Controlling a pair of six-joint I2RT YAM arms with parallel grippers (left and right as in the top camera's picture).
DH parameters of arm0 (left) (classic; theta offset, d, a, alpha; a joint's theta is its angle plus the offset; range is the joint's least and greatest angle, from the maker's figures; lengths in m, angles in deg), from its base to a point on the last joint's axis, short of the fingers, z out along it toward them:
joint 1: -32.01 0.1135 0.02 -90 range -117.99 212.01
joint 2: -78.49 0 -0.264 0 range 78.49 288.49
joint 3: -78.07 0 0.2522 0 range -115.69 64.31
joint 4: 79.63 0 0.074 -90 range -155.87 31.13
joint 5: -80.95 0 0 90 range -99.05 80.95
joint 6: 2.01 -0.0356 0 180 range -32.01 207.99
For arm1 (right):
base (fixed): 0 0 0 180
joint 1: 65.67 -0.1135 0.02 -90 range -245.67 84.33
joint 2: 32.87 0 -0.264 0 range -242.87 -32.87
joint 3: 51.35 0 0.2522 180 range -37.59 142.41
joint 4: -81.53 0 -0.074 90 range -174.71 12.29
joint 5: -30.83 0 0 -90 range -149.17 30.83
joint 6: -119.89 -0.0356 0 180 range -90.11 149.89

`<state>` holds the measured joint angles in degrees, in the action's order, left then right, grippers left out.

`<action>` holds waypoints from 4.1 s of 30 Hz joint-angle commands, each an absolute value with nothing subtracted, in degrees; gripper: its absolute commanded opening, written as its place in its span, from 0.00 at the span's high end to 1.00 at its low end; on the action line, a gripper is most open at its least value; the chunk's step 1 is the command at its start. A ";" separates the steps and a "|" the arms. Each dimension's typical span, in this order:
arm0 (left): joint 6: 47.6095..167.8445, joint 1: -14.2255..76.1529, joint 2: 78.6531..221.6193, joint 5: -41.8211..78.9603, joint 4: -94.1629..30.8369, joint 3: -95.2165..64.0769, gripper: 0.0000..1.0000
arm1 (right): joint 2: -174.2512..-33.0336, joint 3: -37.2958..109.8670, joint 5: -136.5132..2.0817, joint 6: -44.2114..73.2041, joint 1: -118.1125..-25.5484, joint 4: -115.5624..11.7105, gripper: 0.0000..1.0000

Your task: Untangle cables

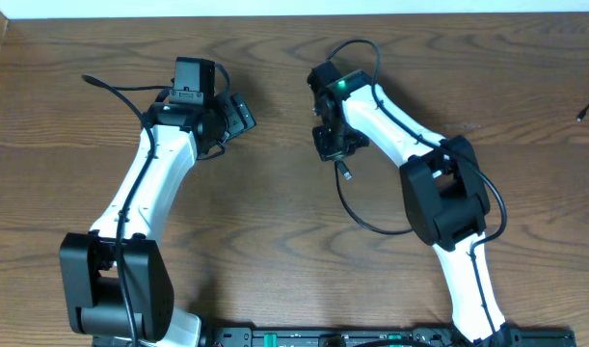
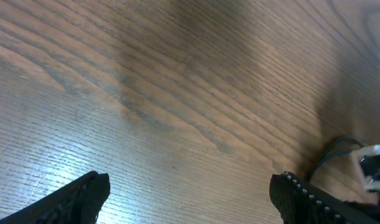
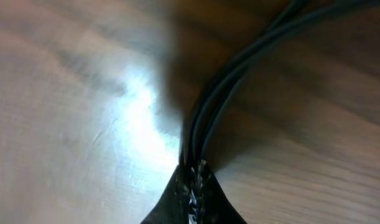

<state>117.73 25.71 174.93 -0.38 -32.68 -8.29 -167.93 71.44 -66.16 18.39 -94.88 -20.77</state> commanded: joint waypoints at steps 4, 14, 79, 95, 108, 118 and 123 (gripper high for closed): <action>116.74 25.84 175.15 -0.73 -32.48 -8.66 0.12 | -160.85 71.27 -83.40 38.60 -87.88 -17.62 0.99; 116.74 25.84 175.15 -0.73 -32.48 -8.66 0.12 | -146.03 71.27 -112.03 48.75 -71.45 -15.63 0.99; 116.74 25.84 175.15 -0.73 -32.48 -8.66 0.12 | -149.86 102.15 -61.52 24.44 -39.23 -6.67 0.20; 116.74 25.84 175.15 -0.73 -32.48 -8.66 0.12 | -171.37 102.15 -66.44 28.51 -54.75 2.53 0.23; 116.74 25.84 175.15 -0.73 -32.48 -8.66 0.12 | -179.69 102.15 -63.80 12.68 -56.91 -9.25 0.44; 116.74 25.84 175.15 -0.73 -32.48 -8.66 0.12 | -180.66 99.79 -55.62 6.87 -59.65 -12.68 0.73; 116.74 25.84 175.15 -0.73 -32.48 -8.66 0.12 | -180.66 95.53 -55.62 5.01 -59.54 -15.63 0.70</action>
